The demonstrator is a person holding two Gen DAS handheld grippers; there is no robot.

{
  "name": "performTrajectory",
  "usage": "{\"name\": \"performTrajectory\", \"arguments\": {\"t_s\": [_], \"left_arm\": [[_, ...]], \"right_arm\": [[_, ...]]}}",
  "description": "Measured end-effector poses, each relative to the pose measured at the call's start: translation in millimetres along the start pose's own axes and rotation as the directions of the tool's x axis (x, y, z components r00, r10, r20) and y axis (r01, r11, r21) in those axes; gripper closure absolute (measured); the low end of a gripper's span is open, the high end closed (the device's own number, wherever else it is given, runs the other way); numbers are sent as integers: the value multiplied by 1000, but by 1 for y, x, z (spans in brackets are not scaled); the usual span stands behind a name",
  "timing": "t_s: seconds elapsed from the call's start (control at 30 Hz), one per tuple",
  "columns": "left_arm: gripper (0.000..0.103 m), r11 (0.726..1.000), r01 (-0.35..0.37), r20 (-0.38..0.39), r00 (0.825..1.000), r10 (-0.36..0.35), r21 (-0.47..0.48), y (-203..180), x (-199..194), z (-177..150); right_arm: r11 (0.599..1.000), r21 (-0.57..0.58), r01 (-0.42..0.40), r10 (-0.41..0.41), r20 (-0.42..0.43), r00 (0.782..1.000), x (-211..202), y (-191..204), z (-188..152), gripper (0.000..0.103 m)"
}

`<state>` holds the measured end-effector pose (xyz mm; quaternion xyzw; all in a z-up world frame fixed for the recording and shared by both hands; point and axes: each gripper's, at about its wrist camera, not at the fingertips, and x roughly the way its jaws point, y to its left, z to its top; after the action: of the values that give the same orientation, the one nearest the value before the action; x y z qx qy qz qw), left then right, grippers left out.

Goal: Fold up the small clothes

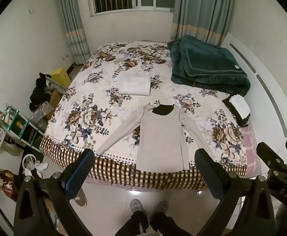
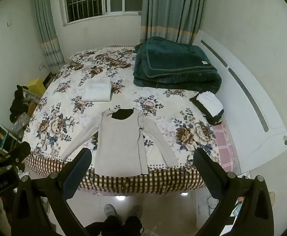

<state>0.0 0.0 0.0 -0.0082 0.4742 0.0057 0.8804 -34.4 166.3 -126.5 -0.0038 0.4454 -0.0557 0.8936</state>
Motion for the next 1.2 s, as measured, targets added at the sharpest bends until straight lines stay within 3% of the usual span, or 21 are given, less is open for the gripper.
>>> {"name": "performTrajectory", "arguments": {"t_s": [0.77,1.2], "left_arm": [[0,1000,10,18,1000,-10,-4,-1,-2,0],[0,1000,15,24,1000,-14,-6,-5,-4,16]], "right_arm": [[1000,-3,7,-7,5,1000,0,0,0,0],[1000,-5,9,-9,6,1000,1,0,1,0]]}}
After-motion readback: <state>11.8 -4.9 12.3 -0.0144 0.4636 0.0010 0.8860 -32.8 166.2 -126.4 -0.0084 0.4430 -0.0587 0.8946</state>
